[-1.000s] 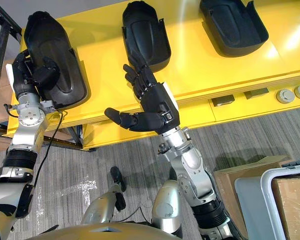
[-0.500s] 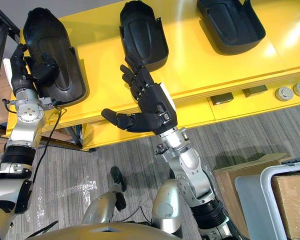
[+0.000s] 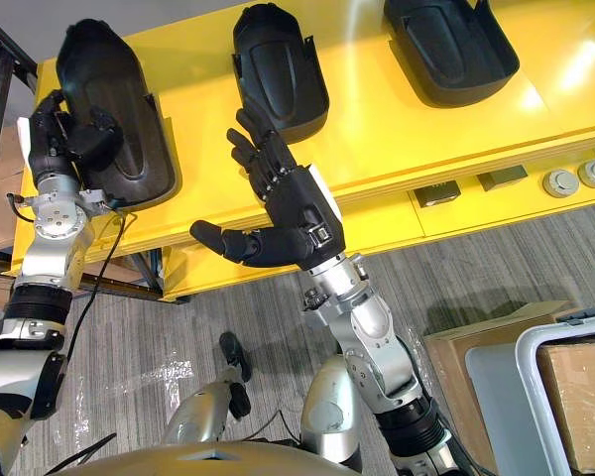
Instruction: Walk over and take three plastic housings, then place them on the shelf
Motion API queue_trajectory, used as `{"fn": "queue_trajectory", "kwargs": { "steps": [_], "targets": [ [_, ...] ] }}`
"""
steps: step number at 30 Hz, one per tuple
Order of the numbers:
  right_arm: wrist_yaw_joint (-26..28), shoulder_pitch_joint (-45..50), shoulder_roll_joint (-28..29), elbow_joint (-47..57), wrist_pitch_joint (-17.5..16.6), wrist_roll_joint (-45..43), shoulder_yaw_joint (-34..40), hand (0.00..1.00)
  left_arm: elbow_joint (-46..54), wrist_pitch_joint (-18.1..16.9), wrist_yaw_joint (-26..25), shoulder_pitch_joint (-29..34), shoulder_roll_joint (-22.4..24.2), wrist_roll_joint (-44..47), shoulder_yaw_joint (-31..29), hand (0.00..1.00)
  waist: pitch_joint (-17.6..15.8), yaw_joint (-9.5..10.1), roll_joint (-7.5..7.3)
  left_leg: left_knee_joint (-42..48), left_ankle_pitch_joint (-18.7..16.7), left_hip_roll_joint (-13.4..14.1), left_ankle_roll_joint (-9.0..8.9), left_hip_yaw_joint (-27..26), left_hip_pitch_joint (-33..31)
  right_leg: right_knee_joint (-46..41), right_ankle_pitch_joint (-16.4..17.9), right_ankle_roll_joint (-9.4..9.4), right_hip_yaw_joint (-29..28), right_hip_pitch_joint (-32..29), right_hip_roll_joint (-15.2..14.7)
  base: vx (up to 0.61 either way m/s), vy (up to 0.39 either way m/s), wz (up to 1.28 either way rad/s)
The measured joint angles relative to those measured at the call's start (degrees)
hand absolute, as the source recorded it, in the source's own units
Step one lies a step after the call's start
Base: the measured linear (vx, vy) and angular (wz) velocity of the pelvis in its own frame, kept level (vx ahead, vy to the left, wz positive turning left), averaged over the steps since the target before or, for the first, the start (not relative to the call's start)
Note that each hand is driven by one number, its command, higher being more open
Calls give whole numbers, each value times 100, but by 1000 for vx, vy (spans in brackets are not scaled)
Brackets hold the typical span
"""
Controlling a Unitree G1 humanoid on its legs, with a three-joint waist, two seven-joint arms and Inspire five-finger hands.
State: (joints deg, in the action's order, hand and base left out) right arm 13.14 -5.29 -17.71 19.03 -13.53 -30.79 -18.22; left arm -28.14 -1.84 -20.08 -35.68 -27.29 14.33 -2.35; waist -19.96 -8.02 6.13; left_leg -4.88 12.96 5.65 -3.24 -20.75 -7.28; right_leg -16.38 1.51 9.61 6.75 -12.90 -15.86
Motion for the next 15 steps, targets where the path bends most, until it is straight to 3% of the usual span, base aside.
{"fn": "queue_trajectory", "kwargs": {
  "steps": [10,15],
  "targets": [
    [-36,-10,1,23,204,112,-14,100,-80,858,-148,-363,40,837,4,100,10,-5,16,-17,-52,0,-55,-99,49,16,-38,48,-69,-5,1,-7,-51,-4],
    [-150,-84,22,216,214,118,-47,100,-115,1001,-251,-471,45,1211,-17,100,14,5,22,-17,-42,-4,-44,-90,33,50,-67,62,-63,0,1,4,-50,1]
  ]
}}
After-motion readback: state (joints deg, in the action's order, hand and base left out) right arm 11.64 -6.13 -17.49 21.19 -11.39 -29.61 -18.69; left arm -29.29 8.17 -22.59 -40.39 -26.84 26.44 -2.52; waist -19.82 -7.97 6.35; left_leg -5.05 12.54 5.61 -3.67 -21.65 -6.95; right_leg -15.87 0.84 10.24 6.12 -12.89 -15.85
